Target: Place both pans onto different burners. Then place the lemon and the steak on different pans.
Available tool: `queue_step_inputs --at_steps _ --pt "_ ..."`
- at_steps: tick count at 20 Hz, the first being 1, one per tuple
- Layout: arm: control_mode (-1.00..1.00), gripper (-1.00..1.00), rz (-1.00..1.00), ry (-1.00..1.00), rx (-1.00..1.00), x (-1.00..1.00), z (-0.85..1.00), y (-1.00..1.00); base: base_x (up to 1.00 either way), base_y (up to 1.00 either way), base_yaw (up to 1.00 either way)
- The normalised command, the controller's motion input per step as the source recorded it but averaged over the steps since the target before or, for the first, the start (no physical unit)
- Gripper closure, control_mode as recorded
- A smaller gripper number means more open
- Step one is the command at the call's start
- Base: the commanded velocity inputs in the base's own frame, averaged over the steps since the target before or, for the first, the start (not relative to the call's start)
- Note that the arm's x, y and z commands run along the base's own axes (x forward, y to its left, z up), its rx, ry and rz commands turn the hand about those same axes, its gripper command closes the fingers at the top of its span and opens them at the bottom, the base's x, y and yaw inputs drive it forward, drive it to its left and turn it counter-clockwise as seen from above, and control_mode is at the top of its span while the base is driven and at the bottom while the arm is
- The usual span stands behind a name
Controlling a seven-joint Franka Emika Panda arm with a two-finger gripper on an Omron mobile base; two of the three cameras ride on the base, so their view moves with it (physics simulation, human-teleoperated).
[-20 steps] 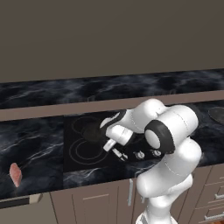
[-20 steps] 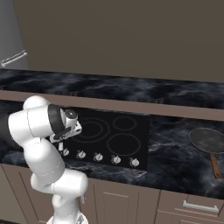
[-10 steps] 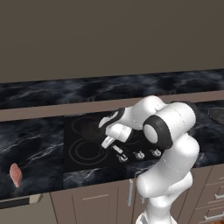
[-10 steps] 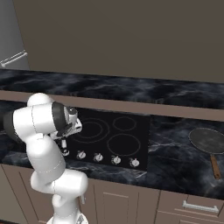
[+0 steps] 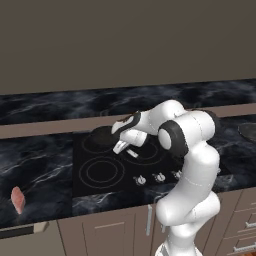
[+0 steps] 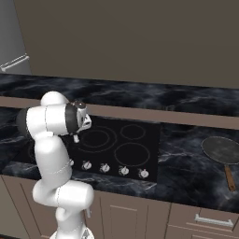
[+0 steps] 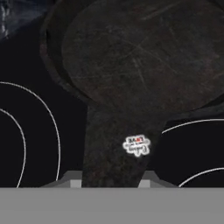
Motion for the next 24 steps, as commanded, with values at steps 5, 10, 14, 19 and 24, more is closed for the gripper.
queue_step_inputs --at_steps 5,10,14,19,24 --pt "-1.00 1.00 0.00 0.01 0.00 0.55 0.00 0.03 0.00 0.00 0.00" --pt "-1.00 1.00 0.02 0.00 0.00 0.10 0.00 0.22 0.00 0.00 0.00" --pt "-1.00 1.00 0.03 0.00 0.00 -0.07 0.00 0.24 0.00 0.00 0.00" --pt "-1.00 1.00 0.01 0.00 0.00 -0.24 0.00 0.03 0.00 0.00 0.00" --pt "-1.00 1.00 0.00 0.00 0.00 -0.47 0.00 0.00 0.00 0.00 0.00"
